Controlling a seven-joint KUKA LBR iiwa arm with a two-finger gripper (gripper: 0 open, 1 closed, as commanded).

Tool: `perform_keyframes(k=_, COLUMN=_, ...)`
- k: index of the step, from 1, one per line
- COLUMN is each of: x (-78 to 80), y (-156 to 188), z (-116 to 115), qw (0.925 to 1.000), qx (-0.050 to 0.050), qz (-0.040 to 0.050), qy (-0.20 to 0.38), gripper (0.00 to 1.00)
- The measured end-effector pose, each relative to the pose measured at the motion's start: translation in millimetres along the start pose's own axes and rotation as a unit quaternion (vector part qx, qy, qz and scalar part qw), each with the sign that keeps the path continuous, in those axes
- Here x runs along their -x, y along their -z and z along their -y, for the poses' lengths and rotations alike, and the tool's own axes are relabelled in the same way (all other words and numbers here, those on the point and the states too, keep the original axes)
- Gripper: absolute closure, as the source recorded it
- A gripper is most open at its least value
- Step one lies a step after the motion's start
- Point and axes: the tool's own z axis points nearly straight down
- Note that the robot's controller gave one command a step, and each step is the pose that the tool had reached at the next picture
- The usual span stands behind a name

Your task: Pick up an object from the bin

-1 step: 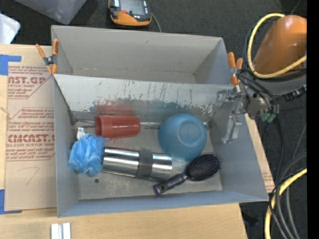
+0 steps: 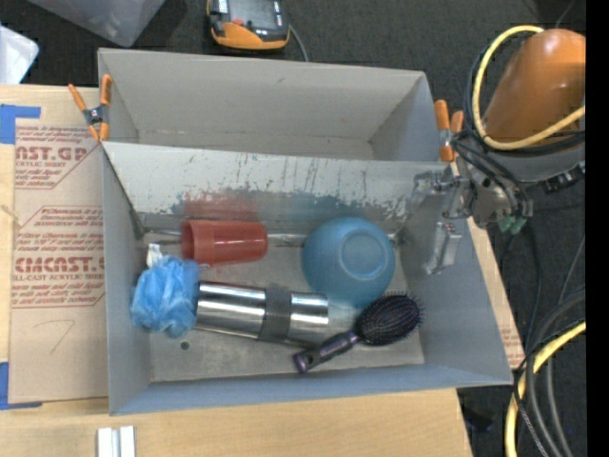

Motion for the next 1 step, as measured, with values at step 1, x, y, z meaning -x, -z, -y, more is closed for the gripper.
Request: perform_keyframes(k=1, x=-39.0, y=-9.2, z=-17.7, qw=0.9979, qx=0.001, qz=-0.0003, qy=-0.065, gripper=0.0)
